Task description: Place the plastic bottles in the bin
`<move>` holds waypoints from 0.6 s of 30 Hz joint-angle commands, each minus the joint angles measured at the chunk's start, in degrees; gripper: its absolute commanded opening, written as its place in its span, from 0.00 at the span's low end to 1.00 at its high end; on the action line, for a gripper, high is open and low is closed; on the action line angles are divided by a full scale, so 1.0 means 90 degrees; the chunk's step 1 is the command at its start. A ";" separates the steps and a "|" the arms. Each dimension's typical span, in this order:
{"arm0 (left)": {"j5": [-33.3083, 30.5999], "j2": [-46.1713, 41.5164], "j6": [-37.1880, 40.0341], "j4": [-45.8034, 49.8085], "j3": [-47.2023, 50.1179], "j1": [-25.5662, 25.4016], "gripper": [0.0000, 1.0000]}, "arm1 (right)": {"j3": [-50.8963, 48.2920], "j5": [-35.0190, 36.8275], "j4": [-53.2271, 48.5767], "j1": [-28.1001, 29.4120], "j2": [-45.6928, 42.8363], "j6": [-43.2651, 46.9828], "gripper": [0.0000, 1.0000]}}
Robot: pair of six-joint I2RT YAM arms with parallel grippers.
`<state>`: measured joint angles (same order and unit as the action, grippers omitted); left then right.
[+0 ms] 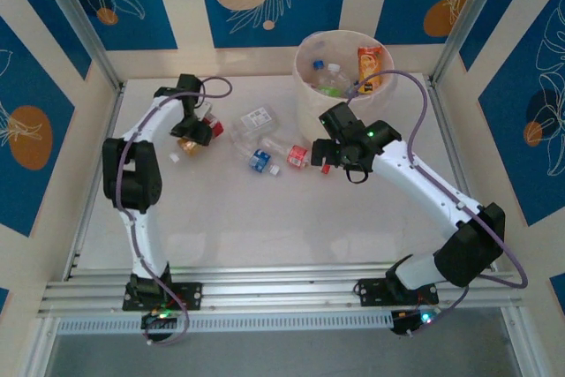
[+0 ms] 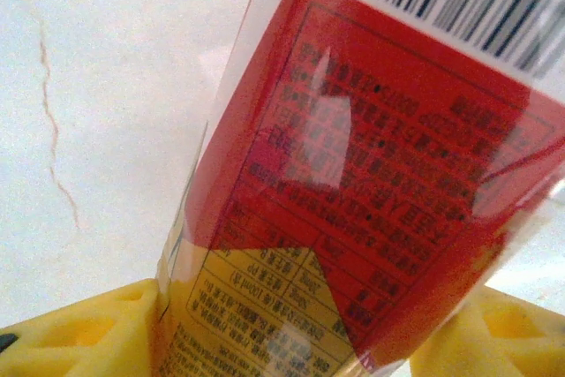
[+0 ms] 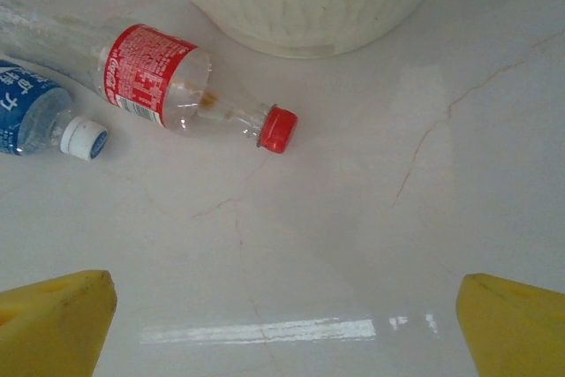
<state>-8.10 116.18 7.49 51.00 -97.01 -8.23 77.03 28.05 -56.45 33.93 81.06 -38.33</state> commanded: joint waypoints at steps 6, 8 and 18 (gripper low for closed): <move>0.0624 -0.1784 -0.1523 -0.1281 0.1461 0.0026 0.45 | 0.0232 -0.0543 0.0422 0.0043 -0.0363 0.0037 0.99; 0.0845 -0.2287 -0.1787 -0.1604 0.1784 -0.0003 0.45 | 0.0350 -0.0712 0.0521 0.0038 -0.0356 0.0093 0.99; 0.2123 -0.3970 -0.2621 -0.3163 0.2719 -0.0496 0.45 | 0.1535 -0.2883 0.1446 -0.0392 -0.0167 0.0362 0.99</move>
<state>5.72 82.89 -12.69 29.08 -74.22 -10.46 87.02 11.75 -47.44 31.66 79.20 -36.14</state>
